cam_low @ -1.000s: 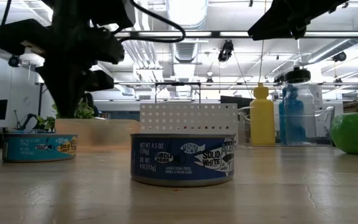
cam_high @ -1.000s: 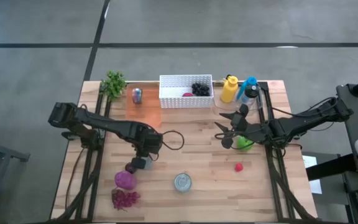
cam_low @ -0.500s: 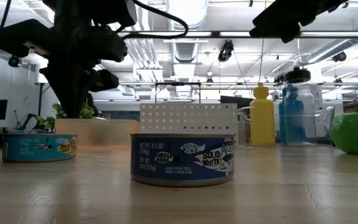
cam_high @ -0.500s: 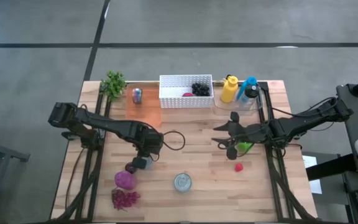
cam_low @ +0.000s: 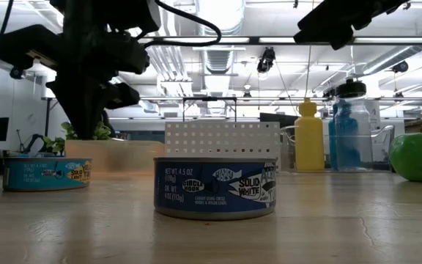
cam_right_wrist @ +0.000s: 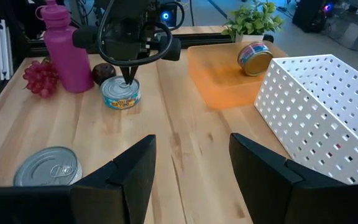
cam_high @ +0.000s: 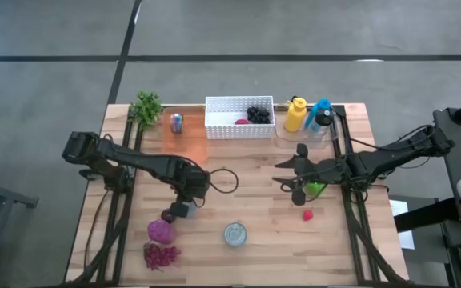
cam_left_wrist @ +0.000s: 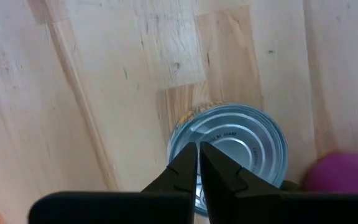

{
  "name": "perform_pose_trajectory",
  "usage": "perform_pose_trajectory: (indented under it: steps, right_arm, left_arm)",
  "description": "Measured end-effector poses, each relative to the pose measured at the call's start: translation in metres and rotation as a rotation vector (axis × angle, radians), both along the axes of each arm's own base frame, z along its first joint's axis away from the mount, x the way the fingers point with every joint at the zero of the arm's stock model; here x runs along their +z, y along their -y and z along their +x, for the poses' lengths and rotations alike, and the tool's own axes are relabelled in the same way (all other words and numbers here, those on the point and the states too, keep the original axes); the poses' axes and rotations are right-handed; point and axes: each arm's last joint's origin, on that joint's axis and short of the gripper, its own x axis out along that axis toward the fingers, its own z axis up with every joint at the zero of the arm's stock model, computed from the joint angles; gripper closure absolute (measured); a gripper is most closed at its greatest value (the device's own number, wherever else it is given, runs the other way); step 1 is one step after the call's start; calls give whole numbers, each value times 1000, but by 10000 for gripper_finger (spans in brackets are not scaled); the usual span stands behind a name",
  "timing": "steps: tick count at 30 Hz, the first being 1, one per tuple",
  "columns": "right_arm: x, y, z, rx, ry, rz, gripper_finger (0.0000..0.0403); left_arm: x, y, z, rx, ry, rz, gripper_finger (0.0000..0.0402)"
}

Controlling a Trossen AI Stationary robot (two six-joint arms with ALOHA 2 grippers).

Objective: Pick & Place Food Item
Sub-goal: Put the yellow-blue tuna can into the orange bin

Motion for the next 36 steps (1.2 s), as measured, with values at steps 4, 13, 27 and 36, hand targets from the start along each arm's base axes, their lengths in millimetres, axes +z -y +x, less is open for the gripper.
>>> perform_pose_trajectory:
  steps: [4,13,27,36]
  right_arm:
    - [0,0,0,13,-6,-33,204]
    - [0,0,0,11,-5,-34,204]
    - [1,0,0,7,0,-35,204]
    - [1,0,0,6,2,-34,204]
  left_arm:
    - [-10,-1,-5,0,-15,3,378]
    - [-17,-2,-7,5,-8,47,378]
    - [-25,-3,-6,-41,53,68,378]
    - [-19,-3,-2,-56,77,83,378]
